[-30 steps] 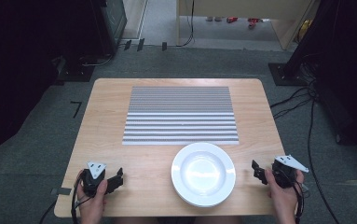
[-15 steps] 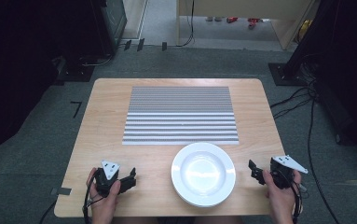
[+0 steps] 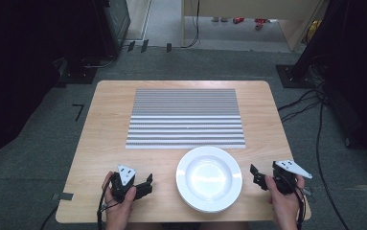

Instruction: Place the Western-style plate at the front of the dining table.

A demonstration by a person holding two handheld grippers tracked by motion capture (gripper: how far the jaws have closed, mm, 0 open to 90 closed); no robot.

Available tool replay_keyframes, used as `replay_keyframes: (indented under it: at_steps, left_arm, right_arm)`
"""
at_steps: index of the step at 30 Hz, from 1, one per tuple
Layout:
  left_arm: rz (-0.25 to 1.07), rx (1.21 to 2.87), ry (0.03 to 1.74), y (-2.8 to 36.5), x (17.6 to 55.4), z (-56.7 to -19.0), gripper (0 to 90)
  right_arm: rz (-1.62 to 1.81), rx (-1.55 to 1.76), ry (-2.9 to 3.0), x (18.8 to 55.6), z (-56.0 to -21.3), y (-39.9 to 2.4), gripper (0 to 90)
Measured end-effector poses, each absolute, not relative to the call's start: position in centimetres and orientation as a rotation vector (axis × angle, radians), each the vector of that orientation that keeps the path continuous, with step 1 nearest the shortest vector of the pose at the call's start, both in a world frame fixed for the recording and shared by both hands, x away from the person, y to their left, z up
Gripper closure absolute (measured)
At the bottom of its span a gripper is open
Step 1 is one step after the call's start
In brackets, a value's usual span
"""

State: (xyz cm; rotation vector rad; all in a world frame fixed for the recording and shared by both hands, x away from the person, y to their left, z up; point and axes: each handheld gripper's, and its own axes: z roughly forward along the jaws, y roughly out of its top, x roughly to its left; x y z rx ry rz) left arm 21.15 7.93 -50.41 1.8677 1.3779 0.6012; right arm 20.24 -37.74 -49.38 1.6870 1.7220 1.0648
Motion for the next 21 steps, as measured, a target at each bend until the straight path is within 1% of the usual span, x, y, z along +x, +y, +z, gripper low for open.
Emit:
replay_keyframes:
  at_steps: [14, 21]
  left_arm:
    - [0.56, 1.883, 1.329, 5.2, 21.5, -50.7, 14.4]
    - [0.524, 1.867, 1.3, 3.7, 21.8, -50.1, 14.4]
  right_arm:
    - [1.142, 1.676, 1.744, 20.3, -49.1, -36.3, 9.9]
    - [1.169, 1.657, 1.757, 20.3, -48.5, -35.5, 9.9]
